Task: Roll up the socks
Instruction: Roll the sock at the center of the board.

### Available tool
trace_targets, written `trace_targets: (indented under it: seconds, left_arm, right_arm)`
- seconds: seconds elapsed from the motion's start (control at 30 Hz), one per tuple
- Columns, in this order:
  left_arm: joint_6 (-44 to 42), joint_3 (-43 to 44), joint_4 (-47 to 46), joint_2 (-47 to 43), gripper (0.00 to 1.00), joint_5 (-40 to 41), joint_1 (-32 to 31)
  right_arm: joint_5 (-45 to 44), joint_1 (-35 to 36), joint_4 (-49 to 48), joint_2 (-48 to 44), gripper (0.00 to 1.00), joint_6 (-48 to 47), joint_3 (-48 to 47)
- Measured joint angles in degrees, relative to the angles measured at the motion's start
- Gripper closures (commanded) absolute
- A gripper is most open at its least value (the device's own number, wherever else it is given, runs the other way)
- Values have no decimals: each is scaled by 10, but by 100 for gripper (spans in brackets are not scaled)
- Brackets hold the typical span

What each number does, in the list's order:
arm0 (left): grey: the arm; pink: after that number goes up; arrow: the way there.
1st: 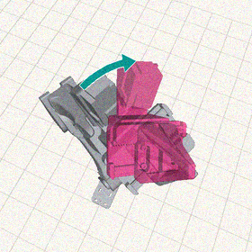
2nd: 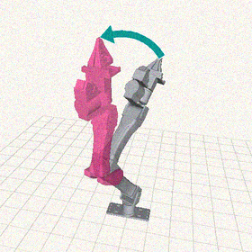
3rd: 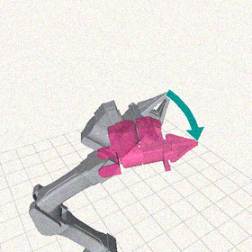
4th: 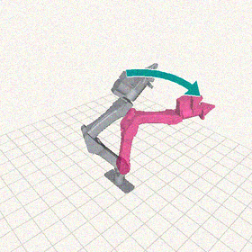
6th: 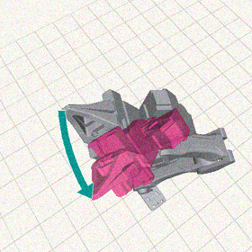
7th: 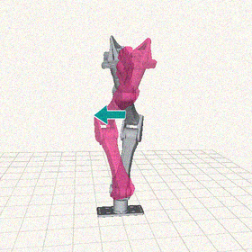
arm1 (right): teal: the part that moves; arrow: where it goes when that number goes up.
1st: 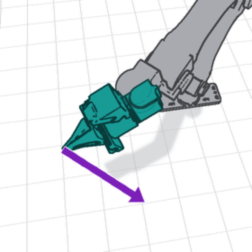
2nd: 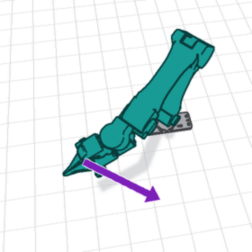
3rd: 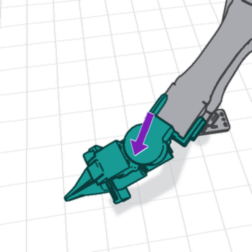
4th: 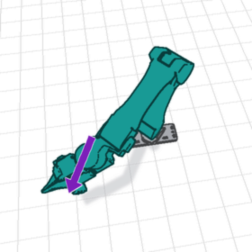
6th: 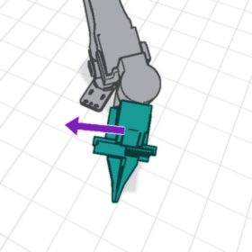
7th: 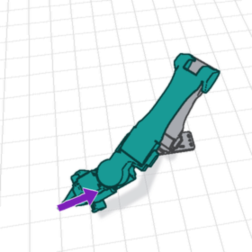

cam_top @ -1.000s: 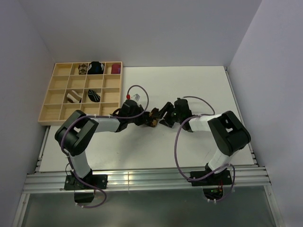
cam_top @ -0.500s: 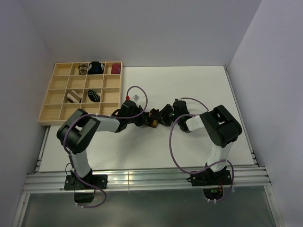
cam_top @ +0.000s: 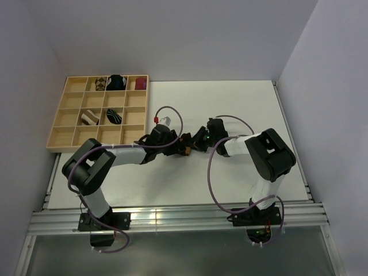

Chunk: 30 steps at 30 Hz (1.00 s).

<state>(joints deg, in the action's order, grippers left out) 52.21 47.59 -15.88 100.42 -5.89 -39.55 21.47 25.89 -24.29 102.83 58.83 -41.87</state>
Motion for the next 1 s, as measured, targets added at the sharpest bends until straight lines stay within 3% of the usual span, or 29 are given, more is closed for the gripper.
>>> trace_targets:
  seconds: [0.23, 0.47, 0.7, 1.0]
  left_arm:
    - [-74, 7, 87, -67, 53, 172, -92]
    - [-176, 26, 83, -79, 52, 323, -182]
    - [-250, 40, 44, -60, 53, 370, -190]
    - [-292, 40, 14, -19, 52, 367, -193]
  right_arm:
    - [-31, 3, 129, -18, 100, -22, -52]
    - [-44, 4, 214, -20, 100, -34, -94]
    - [-46, 6, 254, -20, 100, -41, -111]
    - [-45, 6, 271, -20, 100, -43, -118]
